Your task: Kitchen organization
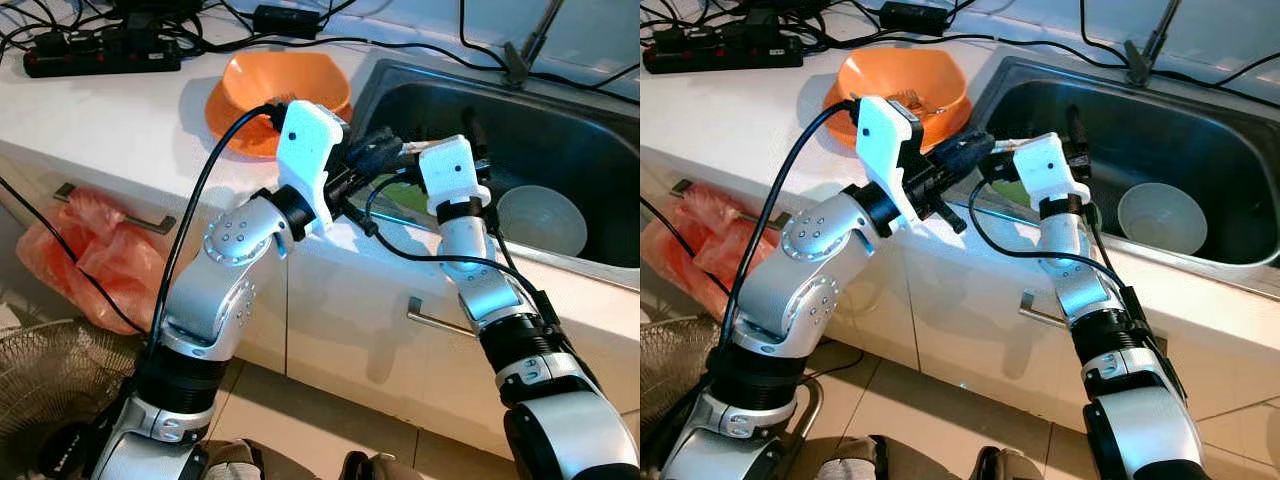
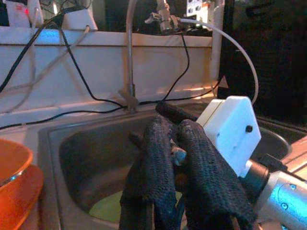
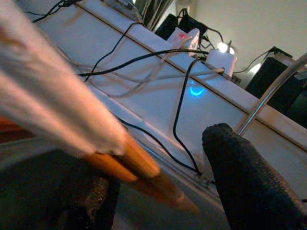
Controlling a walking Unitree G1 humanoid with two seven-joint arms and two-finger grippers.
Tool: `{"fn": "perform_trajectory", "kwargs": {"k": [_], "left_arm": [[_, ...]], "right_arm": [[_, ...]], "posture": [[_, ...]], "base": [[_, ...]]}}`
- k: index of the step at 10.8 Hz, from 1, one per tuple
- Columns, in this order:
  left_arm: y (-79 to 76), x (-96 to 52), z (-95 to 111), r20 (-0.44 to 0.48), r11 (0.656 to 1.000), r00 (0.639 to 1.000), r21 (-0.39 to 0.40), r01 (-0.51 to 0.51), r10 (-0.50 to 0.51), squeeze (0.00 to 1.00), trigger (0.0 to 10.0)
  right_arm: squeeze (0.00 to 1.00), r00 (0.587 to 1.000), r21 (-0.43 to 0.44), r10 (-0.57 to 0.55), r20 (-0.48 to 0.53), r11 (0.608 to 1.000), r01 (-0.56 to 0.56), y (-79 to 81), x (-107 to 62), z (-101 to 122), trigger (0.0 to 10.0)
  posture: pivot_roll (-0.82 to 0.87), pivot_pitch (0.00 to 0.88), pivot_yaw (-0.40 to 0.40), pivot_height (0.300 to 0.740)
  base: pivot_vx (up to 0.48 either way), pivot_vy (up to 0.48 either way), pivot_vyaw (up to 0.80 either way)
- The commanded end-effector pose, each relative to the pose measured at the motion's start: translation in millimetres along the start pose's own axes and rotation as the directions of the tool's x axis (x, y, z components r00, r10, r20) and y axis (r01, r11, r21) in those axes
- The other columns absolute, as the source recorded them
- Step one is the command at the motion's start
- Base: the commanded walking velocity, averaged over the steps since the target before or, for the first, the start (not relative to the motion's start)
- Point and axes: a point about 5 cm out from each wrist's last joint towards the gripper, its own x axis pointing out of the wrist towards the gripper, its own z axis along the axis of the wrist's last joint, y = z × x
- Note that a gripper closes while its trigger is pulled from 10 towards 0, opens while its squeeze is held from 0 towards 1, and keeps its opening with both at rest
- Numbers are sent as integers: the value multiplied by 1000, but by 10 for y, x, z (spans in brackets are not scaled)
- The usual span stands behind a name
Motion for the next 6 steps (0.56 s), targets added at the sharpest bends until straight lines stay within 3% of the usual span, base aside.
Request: {"fn": "perform_trajectory", "kwargs": {"k": [1, 2, 3, 6], "left_arm": [[-73, 8, 22, 4, 999, 999, -2, 43, -43, 0, 10000], [-75, 6, 20, 2, 999, 999, -2, 43, -43, 0, 10000], [-70, 5, 18, 1, 999, 999, 1, 38, -38, 0, 10000], [-17, 8, 11, -7, 1000, 1000, 27, -1, 1, 0, 10000]], "right_arm": [[0, 1000, 2, 7, 2, 1000, -7, 4, 11, 3, 10000], [0, 1000, 1, 7, 2, 1000, -7, 4, 9, 2, 10000], [0, 1000, 3, 13, 9, 1000, -13, 7, 5, 6, 0], [0, 1000, 2, 14, 11, 1000, -14, 12, 3, 9, 0]], "posture": [[126, 123, -48, 740], [127, 122, -48, 740], [126, 123, -48, 740], [127, 123, -48, 740]], "base": [[0, 0, 0], [0, 0, 0], [0, 0, 0], [0, 0, 0]]}}
